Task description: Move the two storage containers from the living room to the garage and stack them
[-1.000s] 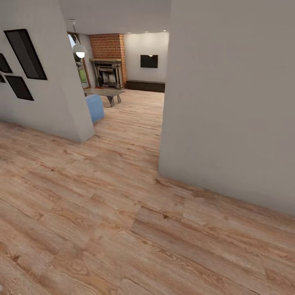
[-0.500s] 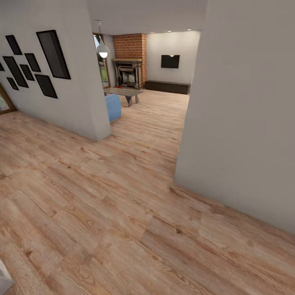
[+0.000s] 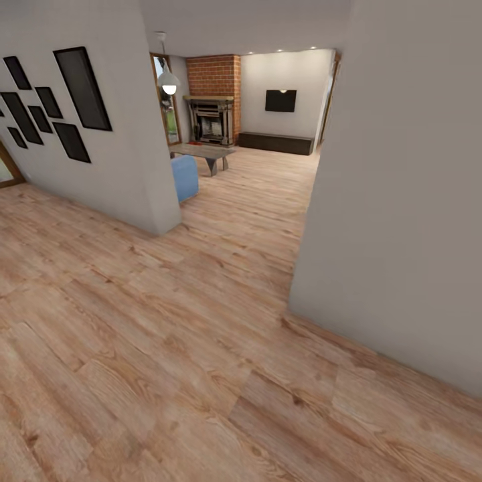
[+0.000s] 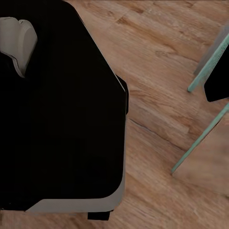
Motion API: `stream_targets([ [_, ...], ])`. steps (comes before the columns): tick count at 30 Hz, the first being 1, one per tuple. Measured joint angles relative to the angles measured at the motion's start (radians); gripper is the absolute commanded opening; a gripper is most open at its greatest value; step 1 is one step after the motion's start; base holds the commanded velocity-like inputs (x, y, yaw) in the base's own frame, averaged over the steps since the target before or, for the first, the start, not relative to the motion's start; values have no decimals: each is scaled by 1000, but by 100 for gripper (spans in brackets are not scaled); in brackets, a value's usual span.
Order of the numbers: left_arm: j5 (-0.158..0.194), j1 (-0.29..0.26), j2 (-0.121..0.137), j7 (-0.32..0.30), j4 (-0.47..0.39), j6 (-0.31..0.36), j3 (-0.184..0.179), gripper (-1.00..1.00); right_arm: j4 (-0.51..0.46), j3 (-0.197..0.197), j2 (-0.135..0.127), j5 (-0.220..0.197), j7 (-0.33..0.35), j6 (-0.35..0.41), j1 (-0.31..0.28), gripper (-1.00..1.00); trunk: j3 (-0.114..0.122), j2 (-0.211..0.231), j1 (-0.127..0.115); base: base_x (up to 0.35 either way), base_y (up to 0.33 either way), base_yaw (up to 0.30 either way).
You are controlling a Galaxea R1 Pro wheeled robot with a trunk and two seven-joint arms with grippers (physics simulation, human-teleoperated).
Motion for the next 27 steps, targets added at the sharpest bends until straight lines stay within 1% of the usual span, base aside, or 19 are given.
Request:
stream_targets([
  [25, 0, 0, -1, 0, 0, 0, 0, 100, 0, 0, 0, 0, 0, 0, 0, 100, 0, 0, 0, 322, 0, 0],
  [27, 0, 0, -1, 0, 0, 1, 0, 100, 0, 0, 0, 0, 0, 0, 0, 100, 0, 0, 0, 322, 0, 97],
])
